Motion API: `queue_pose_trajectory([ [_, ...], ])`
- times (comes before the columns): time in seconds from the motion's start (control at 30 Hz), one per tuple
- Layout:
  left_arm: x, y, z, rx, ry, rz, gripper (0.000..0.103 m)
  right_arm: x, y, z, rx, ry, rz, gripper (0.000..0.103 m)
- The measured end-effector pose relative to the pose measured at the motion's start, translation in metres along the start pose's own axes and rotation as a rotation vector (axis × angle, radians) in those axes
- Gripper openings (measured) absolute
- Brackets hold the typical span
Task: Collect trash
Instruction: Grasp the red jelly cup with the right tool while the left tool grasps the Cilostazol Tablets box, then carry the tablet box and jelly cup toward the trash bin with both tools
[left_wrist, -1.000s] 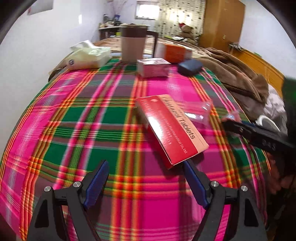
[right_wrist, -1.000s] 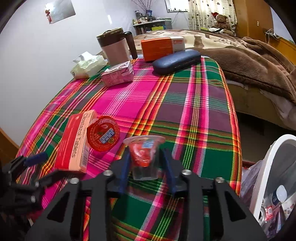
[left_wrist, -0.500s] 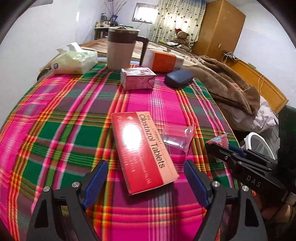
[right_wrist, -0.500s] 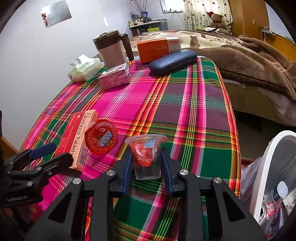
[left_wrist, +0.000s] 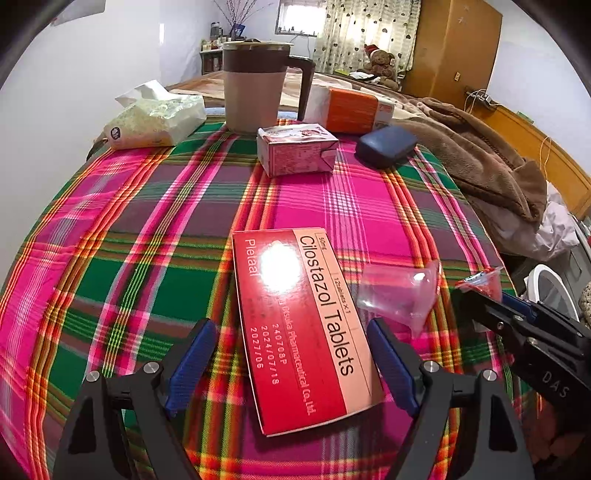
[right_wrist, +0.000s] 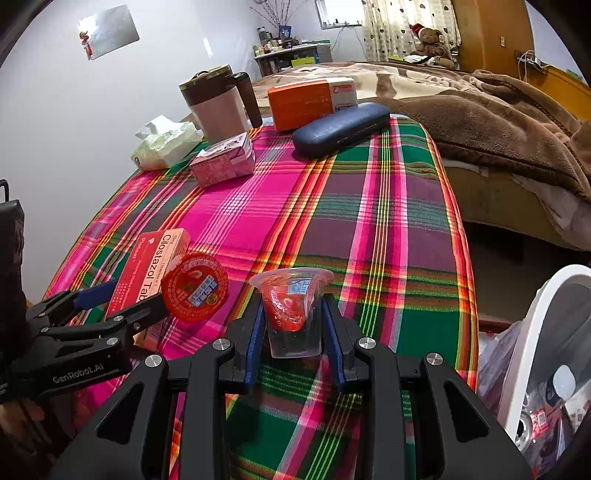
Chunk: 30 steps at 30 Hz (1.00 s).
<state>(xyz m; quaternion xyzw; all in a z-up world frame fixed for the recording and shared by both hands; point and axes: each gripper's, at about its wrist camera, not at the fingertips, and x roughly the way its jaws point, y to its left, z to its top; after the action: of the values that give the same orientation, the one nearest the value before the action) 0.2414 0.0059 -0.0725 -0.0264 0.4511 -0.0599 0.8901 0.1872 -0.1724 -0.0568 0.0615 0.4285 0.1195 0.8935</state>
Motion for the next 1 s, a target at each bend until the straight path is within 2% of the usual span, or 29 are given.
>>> queue_pose_trajectory([
  [0.17, 0.002, 0.004, 0.005, -0.002, -0.003, -0.012, 0.082, 0.005, 0.000, 0.003, 0.010, 0.005, 0.005, 0.031],
  [0.37, 0.005, 0.005, 0.010, -0.003, -0.007, -0.014, 0.067, 0.008, 0.000, 0.006, 0.014, 0.004, 0.005, 0.031],
  [0.63, 0.000, 0.006, 0.010, -0.012, -0.022, -0.032, 0.066, 0.006, 0.000, 0.007, 0.017, -0.005, -0.002, 0.031],
  [1.0, -0.027, 0.000, 0.006, 0.005, -0.075, -0.047, 0.066, -0.011, -0.001, 0.007, 0.029, -0.054, -0.004, 0.031],
])
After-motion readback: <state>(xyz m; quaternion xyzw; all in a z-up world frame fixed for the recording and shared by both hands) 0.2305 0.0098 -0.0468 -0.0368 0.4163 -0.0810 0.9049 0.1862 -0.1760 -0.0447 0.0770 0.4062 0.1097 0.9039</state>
